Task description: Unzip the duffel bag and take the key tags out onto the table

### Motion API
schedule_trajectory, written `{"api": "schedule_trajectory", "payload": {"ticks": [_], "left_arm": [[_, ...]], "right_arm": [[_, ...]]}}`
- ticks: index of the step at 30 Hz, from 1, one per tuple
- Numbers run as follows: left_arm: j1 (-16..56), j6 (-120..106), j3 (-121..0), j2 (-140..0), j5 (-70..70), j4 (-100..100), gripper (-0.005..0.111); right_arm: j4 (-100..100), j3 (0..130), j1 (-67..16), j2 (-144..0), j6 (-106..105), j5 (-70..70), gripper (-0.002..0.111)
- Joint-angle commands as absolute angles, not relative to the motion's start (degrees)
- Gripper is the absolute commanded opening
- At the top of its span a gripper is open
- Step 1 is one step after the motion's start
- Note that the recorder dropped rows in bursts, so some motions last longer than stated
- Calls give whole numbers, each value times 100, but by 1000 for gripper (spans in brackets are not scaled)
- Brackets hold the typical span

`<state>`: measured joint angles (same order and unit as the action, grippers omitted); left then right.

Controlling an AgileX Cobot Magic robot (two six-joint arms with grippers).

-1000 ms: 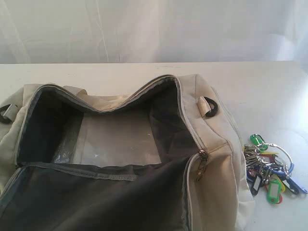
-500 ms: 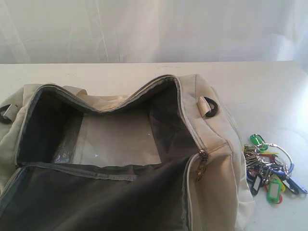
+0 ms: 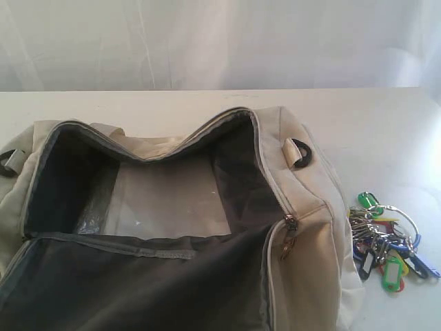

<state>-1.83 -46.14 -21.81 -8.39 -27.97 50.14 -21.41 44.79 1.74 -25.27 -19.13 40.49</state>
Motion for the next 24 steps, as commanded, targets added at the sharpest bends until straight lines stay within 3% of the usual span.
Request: {"api": "schedule_trajectory", "payload": {"ticks": [1, 8, 13, 24], "left_arm": [[-156, -2506, -1467, -498, -2361, 3282, 0], [-170, 534, -600, 0, -1754, 758, 0], [-240, 428, -13, 0, -1617, 707, 0], [-240, -507, 0, 0, -1501, 698, 0]], "right_arm": [[-2117, 4452, 227, -2500, -1924, 4012, 0], [-2117, 4452, 227, -2500, -1924, 4012, 0], [-2117, 4452, 227, -2484, -1924, 4029, 0], [-2117, 4452, 227, -2484, -1924, 4029, 0]]}}
